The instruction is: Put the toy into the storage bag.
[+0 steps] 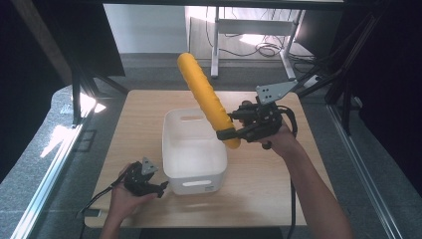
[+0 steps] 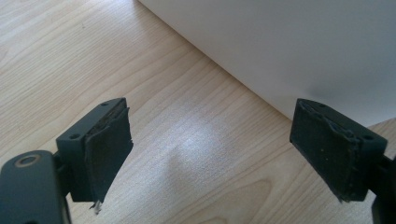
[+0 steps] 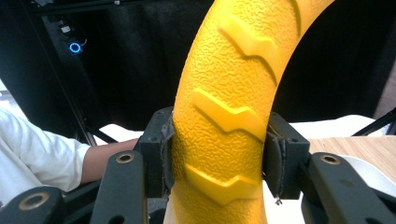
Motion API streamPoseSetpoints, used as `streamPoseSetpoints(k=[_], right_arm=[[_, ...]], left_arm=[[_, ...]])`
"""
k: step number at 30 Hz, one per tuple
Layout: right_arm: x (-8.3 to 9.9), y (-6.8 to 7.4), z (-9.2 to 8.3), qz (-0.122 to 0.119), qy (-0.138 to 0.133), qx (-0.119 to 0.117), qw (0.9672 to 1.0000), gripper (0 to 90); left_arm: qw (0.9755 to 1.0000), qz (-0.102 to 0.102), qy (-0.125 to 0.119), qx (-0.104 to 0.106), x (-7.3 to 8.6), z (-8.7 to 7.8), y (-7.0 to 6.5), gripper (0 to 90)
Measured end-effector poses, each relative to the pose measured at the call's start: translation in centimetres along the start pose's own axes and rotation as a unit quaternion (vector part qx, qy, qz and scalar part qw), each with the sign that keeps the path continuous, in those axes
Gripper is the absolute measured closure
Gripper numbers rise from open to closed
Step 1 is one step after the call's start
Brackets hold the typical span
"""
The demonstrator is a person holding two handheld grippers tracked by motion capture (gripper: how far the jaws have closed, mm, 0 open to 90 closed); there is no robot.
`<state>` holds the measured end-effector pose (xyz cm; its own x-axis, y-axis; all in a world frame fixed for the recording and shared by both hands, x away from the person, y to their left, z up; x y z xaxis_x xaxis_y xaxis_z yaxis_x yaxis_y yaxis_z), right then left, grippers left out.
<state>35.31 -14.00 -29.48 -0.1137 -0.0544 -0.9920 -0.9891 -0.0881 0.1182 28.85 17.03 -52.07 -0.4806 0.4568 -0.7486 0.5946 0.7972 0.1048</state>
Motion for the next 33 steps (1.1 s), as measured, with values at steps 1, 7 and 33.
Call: streamPoseSetpoints(k=[1,7,33], right_arm=[[0.0,0.1,0.1,0.000,0.001,-0.002,1.0000,51.1],[0.1,0.4,0.7,0.004,0.001,-0.018,0.9998,51.0],[0.9,1.1,3.0,0.006,0.012,-0.046,0.9989,50.9]], left_arm=[[1.0000,0.000,0.000,0.000,0.0,0.0,0.0,13.0],[1.0000,0.000,0.001,0.000,0.0,0.1,0.0,13.0],[1.0000,0.001,0.001,0.002,0.0,0.0,0.0,12.9]])
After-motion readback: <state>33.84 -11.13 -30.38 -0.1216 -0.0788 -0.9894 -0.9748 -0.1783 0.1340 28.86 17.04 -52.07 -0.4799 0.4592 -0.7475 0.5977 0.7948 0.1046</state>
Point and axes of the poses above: each handheld gripper's, and its own axes: z roughly forward along the jaws, x roughly out of its underside, y roughly to its left, the point moved 3 cm from there along z, roughly forward along the jaws, and after that the axes turned 10 degrees about -y, right-handed, at the moved point
